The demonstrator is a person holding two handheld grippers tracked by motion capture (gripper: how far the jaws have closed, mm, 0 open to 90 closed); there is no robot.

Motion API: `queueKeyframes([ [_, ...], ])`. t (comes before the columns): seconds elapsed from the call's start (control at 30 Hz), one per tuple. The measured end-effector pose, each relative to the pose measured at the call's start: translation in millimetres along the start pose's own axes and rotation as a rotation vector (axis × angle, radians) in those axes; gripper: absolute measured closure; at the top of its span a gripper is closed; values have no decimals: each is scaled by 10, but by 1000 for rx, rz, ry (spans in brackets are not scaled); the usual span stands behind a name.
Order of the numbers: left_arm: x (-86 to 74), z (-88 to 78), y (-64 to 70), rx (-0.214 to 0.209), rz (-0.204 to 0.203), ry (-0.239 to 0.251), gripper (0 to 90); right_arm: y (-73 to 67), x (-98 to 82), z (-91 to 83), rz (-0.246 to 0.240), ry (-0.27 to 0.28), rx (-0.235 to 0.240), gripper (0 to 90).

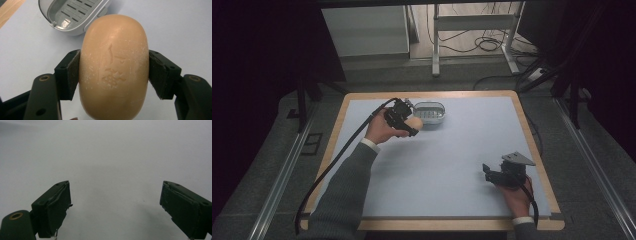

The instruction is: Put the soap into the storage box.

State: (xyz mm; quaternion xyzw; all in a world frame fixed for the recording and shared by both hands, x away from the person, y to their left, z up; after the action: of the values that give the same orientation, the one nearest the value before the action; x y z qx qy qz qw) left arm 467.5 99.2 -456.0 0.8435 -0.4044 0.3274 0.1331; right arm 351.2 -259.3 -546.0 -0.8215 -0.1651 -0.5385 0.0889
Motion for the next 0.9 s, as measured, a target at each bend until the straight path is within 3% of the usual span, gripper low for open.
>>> queueKeyframes([
  [0.9,216,153,-36,-8,16,-7,325,4,-1,3,3,-6,-2,101],
])
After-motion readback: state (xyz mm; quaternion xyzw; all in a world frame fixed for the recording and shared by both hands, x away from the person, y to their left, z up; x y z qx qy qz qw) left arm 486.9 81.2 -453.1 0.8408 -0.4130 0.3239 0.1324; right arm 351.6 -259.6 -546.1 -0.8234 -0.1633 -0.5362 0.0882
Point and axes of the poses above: each handheld gripper's, and its own axes: z roughly forward along the jaws, x roughly out of its top, y roughly to its right, the point moved 3 cm from there along z, roughly forward along the jaws, and after that the axes turned 11 degrees about y, right-handed, at the moved point
